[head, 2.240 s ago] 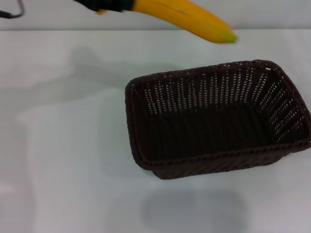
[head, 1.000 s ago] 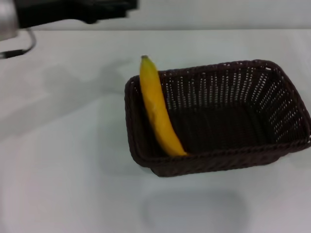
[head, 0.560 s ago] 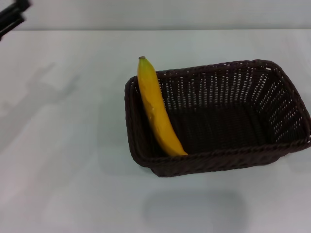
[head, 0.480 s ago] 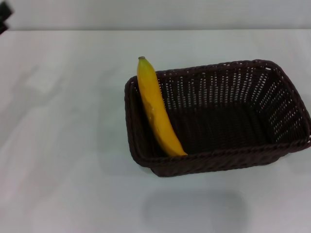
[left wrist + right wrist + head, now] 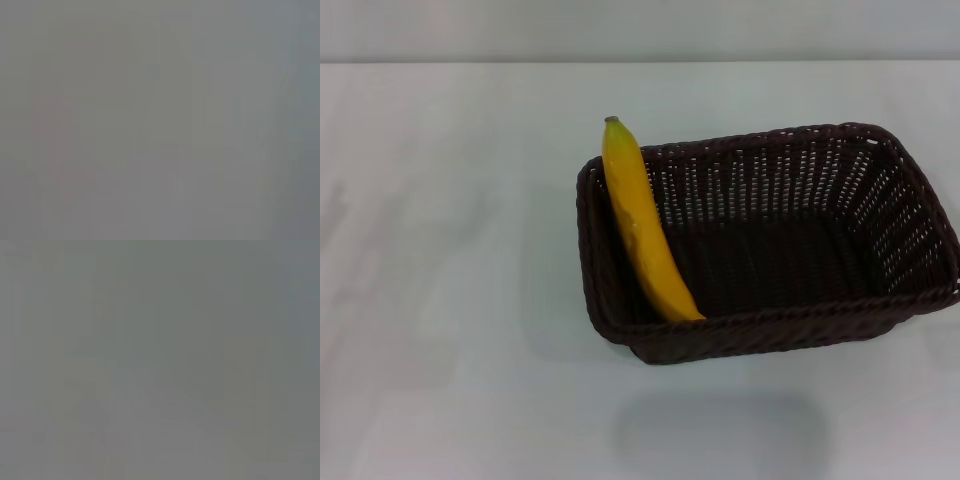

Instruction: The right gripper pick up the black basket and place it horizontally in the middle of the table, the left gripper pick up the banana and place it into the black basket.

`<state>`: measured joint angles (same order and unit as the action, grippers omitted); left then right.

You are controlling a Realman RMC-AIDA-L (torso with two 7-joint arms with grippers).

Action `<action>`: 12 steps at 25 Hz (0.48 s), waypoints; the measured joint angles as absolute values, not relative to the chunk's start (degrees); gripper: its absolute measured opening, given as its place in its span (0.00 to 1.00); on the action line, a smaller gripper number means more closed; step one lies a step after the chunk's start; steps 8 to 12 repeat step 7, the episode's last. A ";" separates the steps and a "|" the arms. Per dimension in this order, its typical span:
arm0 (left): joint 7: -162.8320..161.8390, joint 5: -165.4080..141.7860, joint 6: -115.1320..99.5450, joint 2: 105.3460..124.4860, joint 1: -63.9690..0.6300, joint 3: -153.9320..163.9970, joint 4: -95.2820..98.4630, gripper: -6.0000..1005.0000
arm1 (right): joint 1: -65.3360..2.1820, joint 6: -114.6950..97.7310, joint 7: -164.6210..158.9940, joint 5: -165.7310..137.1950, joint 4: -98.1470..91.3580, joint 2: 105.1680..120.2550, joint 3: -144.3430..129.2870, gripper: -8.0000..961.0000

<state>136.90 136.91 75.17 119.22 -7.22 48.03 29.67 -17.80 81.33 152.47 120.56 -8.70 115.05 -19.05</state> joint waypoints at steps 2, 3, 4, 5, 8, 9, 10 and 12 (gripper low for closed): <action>140.47 138.39 77.03 119.27 -7.50 46.31 26.37 0.87 | -17.46 81.35 153.26 120.58 -7.88 115.04 -18.90 0.91; 141.96 138.94 77.81 119.27 -7.64 45.81 25.16 0.87 | -17.41 81.35 153.56 120.58 -7.27 115.03 -18.65 0.91; 143.90 139.60 78.78 119.25 -7.80 45.31 23.56 0.87 | -17.37 81.36 154.01 120.59 -6.45 115.01 -18.02 0.91; 145.28 139.94 79.32 119.21 -7.92 44.99 22.59 0.87 | -17.34 81.36 154.25 120.61 -5.97 115.01 -17.54 0.91; 146.95 140.17 79.93 119.17 -8.04 44.66 21.71 0.87 | -17.32 81.37 155.18 120.62 -4.30 115.01 -15.52 0.91; 146.95 140.17 79.93 119.17 -8.04 44.66 21.71 0.87 | -17.32 81.37 155.18 120.62 -4.30 115.01 -15.52 0.91; 146.95 140.17 79.93 119.17 -8.04 44.66 21.71 0.87 | -17.32 81.37 155.18 120.62 -4.30 115.01 -15.52 0.91; 146.95 140.17 79.93 119.17 -8.04 44.66 21.71 0.87 | -17.32 81.37 155.18 120.62 -4.30 115.01 -15.52 0.91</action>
